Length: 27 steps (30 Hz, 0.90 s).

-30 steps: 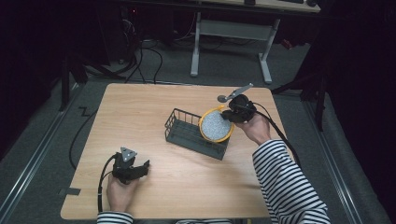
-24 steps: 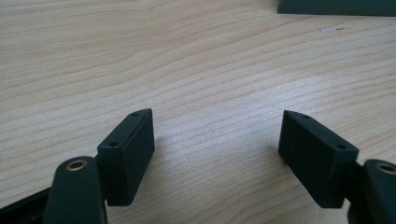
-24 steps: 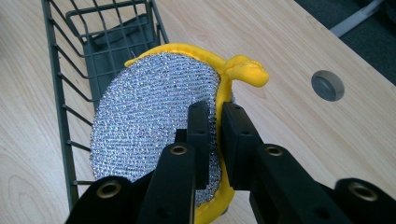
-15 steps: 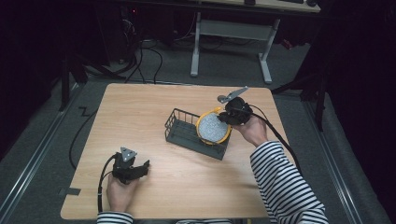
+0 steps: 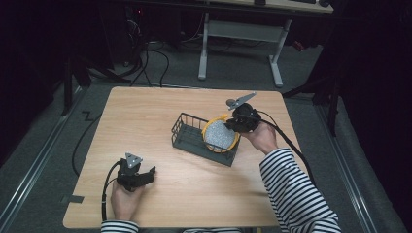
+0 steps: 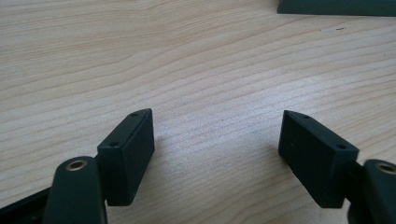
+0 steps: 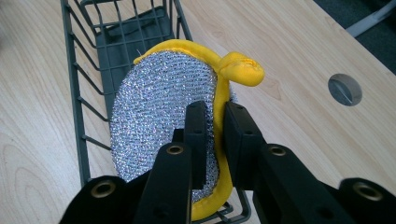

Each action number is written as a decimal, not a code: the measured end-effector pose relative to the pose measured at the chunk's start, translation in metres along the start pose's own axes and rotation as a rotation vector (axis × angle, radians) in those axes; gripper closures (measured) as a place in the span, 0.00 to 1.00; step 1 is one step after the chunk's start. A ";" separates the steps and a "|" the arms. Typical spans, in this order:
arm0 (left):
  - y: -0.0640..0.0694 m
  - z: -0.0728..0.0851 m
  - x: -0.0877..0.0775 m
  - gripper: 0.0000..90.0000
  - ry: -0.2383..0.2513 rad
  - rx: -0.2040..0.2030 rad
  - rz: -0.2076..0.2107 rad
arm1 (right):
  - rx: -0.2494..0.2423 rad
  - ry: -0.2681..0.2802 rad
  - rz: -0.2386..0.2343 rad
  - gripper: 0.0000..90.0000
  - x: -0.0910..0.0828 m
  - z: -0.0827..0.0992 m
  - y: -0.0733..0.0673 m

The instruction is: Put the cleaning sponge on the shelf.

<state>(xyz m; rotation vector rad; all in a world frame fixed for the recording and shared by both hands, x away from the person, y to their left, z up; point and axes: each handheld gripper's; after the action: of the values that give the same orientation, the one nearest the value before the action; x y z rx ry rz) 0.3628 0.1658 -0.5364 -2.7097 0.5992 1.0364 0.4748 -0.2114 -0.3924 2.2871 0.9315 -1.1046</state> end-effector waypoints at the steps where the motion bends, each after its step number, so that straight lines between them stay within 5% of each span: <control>1: 0.000 0.000 0.000 0.30 0.000 0.000 0.000 | -0.001 -0.002 -0.003 0.89 0.001 0.000 -0.001; 6: 0.000 0.000 0.000 0.30 0.000 0.000 0.000 | 0.001 0.002 -0.006 0.86 0.001 0.000 -0.001; 17: 0.000 0.000 0.000 0.30 0.000 0.000 0.000 | 0.081 0.038 -0.002 0.61 -0.004 0.006 0.006; 27: 0.000 0.000 0.000 0.30 0.000 0.000 0.000 | 0.132 0.067 0.033 0.58 -0.023 0.014 0.016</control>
<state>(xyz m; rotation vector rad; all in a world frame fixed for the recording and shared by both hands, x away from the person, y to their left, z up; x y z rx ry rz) 0.3628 0.1657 -0.5364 -2.7095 0.5989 1.0361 0.4688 -0.2403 -0.3806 2.4511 0.8655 -1.1116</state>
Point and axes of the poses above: each handheld gripper's, and its own axes: x roughly forward along the jaws, z roughly out of its underside, y roughly to its right, and after that the axes turned 3 degrees about x, right-handed
